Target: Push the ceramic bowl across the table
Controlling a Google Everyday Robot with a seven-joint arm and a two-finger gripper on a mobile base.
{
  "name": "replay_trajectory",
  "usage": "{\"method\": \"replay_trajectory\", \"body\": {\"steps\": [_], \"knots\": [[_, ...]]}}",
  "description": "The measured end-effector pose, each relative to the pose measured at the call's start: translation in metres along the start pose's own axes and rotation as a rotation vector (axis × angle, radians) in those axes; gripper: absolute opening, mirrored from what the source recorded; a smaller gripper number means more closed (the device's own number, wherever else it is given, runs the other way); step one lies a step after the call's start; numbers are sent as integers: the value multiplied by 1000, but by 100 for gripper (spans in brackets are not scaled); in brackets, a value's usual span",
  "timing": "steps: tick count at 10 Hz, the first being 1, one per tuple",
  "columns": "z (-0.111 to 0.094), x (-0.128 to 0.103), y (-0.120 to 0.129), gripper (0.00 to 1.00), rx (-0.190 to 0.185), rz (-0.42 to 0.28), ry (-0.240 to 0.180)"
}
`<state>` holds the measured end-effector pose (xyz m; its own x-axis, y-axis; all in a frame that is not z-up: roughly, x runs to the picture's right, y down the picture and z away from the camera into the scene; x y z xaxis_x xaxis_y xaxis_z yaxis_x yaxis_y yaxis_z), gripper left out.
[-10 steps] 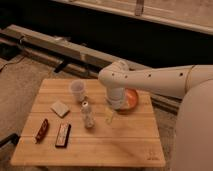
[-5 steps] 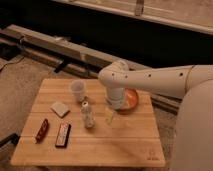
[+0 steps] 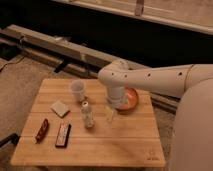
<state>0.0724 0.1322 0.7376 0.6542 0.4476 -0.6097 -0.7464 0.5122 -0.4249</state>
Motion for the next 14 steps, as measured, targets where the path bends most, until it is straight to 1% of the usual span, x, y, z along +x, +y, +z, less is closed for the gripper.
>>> {"method": "replay_trajectory", "body": {"steps": [3,4,7,8,9,14], "knots": [[14,-11,-53,80,18,6,16],[31,-21,-77,80,21,4,22],[68,-38,-109,80,23,5,26],[79,-45,-117,80,23,4,28],[84,-48,-119,80,23,2,29],[95,-54,-113,80,16,-24,38]]}}
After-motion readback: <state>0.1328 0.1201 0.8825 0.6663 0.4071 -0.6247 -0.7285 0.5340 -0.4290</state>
